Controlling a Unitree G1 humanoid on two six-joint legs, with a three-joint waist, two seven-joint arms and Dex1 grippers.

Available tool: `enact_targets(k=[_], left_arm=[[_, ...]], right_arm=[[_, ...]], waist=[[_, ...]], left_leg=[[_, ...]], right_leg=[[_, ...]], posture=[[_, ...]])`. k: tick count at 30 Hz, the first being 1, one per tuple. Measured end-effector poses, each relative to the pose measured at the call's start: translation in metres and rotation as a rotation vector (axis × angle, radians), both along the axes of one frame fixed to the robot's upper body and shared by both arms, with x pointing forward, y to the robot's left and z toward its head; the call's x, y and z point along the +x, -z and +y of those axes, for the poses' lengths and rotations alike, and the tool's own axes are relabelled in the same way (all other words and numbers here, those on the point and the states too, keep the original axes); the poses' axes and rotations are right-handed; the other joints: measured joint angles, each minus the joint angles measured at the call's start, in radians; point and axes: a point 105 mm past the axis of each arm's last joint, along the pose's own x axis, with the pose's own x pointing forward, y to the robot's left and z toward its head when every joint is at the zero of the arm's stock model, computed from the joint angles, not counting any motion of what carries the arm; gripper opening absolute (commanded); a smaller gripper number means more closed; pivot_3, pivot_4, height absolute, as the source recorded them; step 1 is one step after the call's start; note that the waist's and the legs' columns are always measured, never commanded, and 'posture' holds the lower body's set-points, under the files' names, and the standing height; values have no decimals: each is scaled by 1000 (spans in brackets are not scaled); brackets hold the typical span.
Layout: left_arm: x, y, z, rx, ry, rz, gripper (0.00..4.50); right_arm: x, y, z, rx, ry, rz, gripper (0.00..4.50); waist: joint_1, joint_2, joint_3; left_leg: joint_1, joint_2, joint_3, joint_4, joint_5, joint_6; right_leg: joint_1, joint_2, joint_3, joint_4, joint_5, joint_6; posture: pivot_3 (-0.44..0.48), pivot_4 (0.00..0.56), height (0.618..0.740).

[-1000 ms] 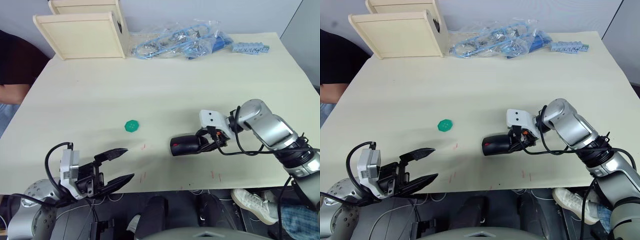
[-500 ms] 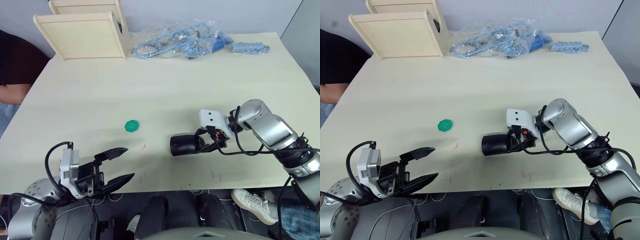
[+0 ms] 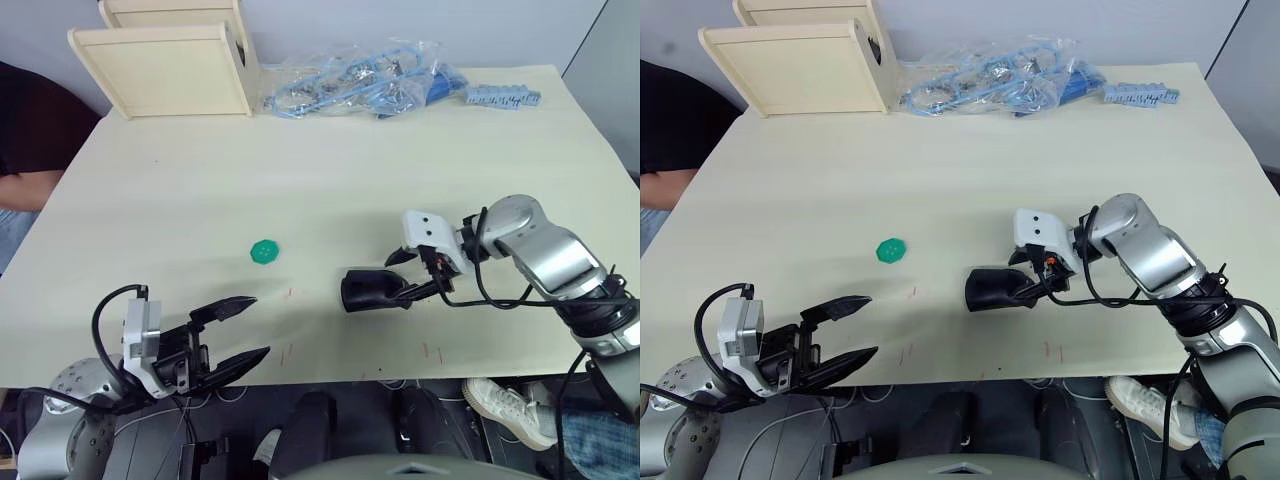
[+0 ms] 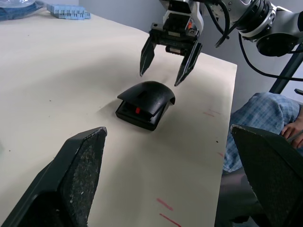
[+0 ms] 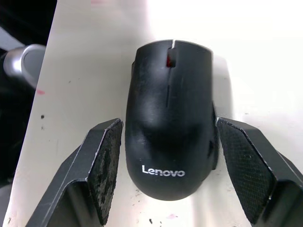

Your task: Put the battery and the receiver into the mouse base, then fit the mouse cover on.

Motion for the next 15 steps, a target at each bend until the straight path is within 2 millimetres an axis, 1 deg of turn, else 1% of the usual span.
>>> enact_targets(k=[5, 9, 12, 13, 15], left_arm=[[0, 0, 0, 0, 0, -1, 4500], [0, 0, 0, -1, 0, 2, 4500], [0, 0, 0, -1, 0, 2, 4500], [-1, 1, 0, -1, -1, 4, 4500], [-1, 1, 0, -1, -2, 7, 4500]], right_arm=[[-1, -1, 1, 16, 0, -3, 3275], [-8, -6, 1, 49, -10, -3, 3275], [-12, -7, -3, 76, 10, 24, 4047], [-13, -5, -5, 86, 23, 35, 4442], [-14, -3, -8, 103, 45, 41, 4442]], waist=[[0, 0, 0], [1, 0, 0], [1, 0, 0], [2, 0, 0], [2, 0, 0]], left_leg=[[0, 0, 0, 0, 0, 0], [0, 0, 0, 0, 0, 0], [0, 0, 0, 0, 0, 0], [0, 0, 0, 0, 0, 0], [0, 0, 0, 0, 0, 0]], right_leg=[[0, 0, 0, 0, 0, 0], [0, 0, 0, 0, 0, 0], [0, 0, 0, 0, 0, 0], [0, 0, 0, 0, 0, 0], [0, 0, 0, 0, 0, 0]], posture=[[0, 150, 740], [0, 150, 740], [0, 150, 740], [0, 150, 740], [0, 150, 740]])
